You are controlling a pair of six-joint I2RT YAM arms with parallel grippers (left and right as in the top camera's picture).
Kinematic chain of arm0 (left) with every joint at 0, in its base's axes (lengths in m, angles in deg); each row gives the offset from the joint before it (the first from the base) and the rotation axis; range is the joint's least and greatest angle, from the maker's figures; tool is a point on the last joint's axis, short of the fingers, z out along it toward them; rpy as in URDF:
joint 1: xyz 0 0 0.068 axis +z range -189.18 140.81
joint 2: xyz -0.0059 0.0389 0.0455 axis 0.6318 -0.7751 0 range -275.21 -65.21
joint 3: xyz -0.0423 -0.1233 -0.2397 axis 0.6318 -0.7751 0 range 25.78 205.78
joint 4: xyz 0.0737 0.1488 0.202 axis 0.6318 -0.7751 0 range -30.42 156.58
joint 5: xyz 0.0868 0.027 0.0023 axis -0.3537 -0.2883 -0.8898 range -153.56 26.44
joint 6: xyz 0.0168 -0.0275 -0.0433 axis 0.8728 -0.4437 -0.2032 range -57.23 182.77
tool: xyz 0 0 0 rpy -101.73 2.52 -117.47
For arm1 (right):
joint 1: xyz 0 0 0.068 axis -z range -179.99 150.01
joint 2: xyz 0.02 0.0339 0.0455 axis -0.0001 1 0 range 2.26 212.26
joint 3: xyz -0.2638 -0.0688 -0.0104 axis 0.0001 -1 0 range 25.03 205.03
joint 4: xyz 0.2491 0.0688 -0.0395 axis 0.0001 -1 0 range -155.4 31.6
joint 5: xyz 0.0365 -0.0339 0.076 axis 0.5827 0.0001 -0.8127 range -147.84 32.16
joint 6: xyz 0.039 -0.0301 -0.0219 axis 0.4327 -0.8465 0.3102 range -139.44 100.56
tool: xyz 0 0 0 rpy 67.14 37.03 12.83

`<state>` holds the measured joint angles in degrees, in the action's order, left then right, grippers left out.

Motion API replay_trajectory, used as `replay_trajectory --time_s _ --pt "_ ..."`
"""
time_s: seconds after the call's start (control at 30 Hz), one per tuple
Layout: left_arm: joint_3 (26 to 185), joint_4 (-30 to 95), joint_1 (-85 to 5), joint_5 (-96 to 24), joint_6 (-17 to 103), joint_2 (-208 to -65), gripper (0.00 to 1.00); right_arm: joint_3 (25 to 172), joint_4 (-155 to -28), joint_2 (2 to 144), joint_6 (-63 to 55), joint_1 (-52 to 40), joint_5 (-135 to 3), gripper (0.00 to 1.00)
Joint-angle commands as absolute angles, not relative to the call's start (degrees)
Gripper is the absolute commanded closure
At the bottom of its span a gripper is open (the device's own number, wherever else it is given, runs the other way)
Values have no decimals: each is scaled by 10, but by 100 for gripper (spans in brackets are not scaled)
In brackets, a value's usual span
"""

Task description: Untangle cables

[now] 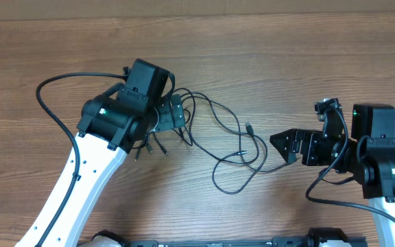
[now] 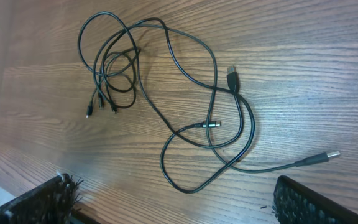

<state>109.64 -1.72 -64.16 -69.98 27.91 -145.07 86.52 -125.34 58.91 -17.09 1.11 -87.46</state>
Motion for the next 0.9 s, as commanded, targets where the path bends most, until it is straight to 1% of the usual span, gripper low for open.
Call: replay_trajectory --time_s 0.0,0.3,0.53,0.63,0.87 --pt "1106 -25 -627 -698 254 -1456 0 862 -1254 590 -174 12 -878 0" --pt "1106 -24 -572 -692 251 -1456 0 862 -1184 598 -174 12 -920 0" --pt "1106 -26 -544 -695 251 -1456 0 862 -1121 660 -174 10 -958 0" --pt "1106 -26 -529 -695 250 -1456 0 862 -1092 706 -174 -6 -991 0" --pt "1106 -26 -511 -709 251 -1456 0 862 -1013 795 -174 -90 -991 0"
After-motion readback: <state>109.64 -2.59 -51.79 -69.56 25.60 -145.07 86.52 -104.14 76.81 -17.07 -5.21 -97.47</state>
